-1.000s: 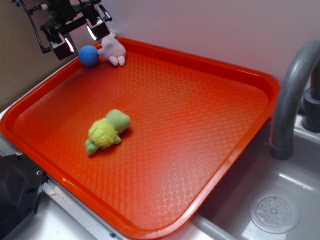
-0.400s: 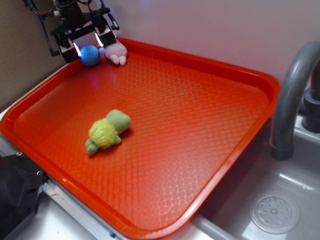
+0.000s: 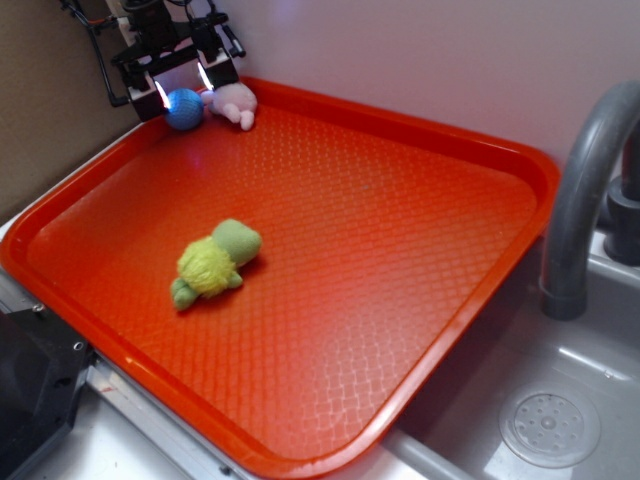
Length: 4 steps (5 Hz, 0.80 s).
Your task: Grab the blue ball.
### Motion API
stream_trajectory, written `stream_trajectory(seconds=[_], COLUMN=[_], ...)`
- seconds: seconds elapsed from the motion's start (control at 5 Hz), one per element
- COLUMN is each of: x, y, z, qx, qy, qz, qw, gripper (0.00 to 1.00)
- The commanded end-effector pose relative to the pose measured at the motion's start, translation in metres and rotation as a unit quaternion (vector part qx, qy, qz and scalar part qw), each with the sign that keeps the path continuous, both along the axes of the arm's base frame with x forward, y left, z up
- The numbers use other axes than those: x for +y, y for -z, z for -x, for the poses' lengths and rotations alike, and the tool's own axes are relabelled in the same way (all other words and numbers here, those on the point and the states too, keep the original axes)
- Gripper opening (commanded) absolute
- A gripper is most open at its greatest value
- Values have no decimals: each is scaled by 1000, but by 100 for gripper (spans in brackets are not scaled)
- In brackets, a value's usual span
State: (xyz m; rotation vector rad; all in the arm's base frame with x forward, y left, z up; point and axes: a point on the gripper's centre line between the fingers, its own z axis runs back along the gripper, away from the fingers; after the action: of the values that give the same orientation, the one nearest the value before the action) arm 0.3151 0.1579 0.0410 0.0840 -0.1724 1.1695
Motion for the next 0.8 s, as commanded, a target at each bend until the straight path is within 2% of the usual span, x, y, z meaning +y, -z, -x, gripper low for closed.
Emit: stream_trajectory(seconds=[0.0, 0.2, 0.6], x=[30, 39, 41], y=[-18, -13, -10], z=[16, 18, 17], qx=[-27, -21, -12], qy=[-15, -15, -6], qz=[-27, -35, -43], qw=[999, 999, 999], gripper=[100, 100, 0])
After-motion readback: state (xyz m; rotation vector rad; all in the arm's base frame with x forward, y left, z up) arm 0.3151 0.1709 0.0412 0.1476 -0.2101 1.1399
